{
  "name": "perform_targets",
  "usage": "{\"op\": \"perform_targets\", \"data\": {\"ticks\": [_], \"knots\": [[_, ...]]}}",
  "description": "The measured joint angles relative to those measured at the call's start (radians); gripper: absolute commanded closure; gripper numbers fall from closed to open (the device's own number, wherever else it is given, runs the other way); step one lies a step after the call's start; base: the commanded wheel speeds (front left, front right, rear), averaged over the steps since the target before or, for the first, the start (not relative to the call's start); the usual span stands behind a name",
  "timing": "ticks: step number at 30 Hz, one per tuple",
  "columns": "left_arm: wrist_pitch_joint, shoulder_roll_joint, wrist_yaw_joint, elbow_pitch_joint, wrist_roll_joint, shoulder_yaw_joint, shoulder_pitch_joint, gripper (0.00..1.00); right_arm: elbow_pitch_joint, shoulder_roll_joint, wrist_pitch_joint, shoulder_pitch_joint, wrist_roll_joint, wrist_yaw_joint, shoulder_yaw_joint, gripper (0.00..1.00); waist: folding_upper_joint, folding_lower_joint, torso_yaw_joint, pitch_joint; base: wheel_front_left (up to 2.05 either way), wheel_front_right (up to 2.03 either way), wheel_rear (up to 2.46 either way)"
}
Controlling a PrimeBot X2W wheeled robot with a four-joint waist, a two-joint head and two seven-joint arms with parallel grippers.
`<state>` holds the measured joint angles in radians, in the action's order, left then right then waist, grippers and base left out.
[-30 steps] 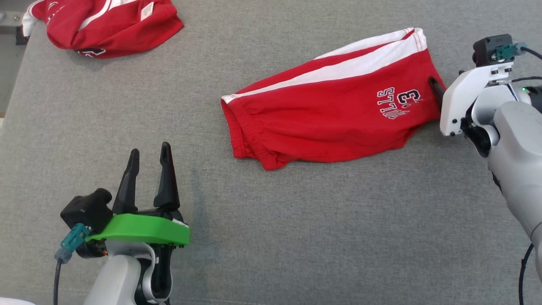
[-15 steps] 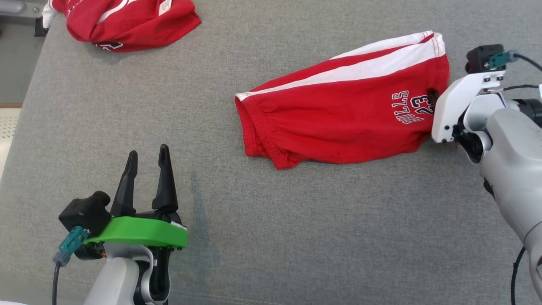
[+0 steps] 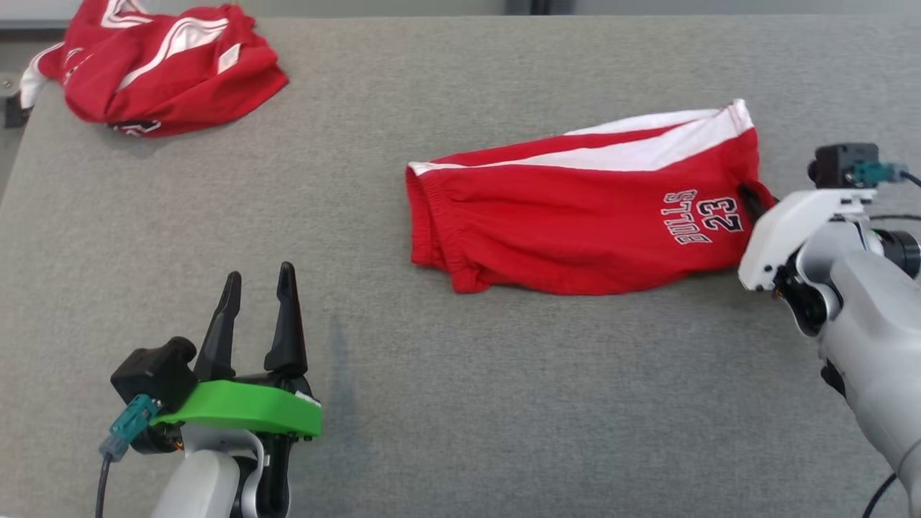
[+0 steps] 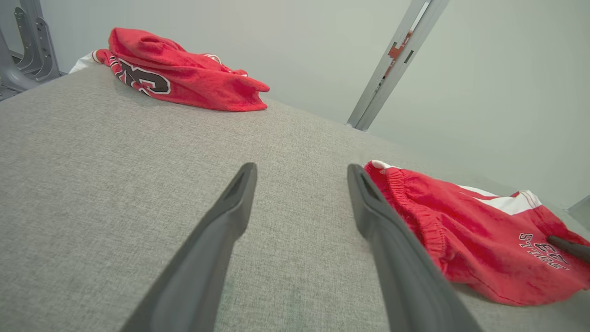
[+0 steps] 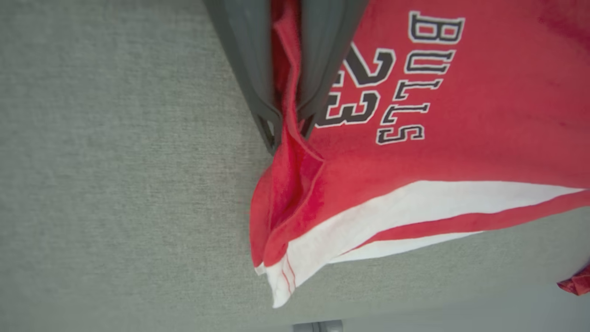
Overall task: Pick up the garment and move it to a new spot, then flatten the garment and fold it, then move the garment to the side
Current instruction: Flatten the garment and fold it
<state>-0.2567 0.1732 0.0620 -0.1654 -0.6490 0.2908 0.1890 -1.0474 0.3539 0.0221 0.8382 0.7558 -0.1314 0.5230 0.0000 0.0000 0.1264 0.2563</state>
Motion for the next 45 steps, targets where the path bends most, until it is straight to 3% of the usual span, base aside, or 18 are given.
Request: {"op": "perform_targets", "data": {"ticks": [7,16,21,31,36,45], "knots": [[0.007,0.008,0.009,0.007,0.002,0.004,-0.015,0.00,0.059,0.013,0.093,-0.118,0.056,0.000,-0.047,1.00,0.0000,0.0000,-0.070,-0.019,0.00,0.00,0.00],[0.023,0.013,0.015,0.014,0.008,0.022,-0.014,0.00,0.105,-0.025,0.126,-0.148,0.064,0.000,-0.065,1.00,0.0001,0.0000,-0.112,-0.029,0.00,0.00,0.00],[0.023,0.012,0.015,0.012,0.007,0.026,-0.014,0.00,0.167,-0.054,0.124,-0.124,0.038,0.000,-0.047,1.00,0.0001,0.0000,-0.095,-0.042,0.00,0.00,0.00],[0.013,-0.007,0.008,0.008,0.003,0.030,-0.013,0.00,0.265,-0.197,0.039,-0.046,-0.019,0.000,0.035,1.00,0.0001,0.0000,-0.027,-0.049,0.00,0.00,0.00],[0.009,-0.021,0.003,-0.003,0.003,0.033,-0.007,0.00,0.235,-0.247,0.006,-0.024,-0.023,0.000,0.066,1.00,0.0000,0.0000,0.018,-0.038,0.00,0.00,0.00],[0.000,-0.036,-0.009,-0.027,0.003,0.025,0.000,0.00,0.152,-0.277,0.007,-0.005,-0.041,0.000,0.126,1.00,0.0000,0.0000,0.072,-0.019,0.00,0.00,0.00]]}}
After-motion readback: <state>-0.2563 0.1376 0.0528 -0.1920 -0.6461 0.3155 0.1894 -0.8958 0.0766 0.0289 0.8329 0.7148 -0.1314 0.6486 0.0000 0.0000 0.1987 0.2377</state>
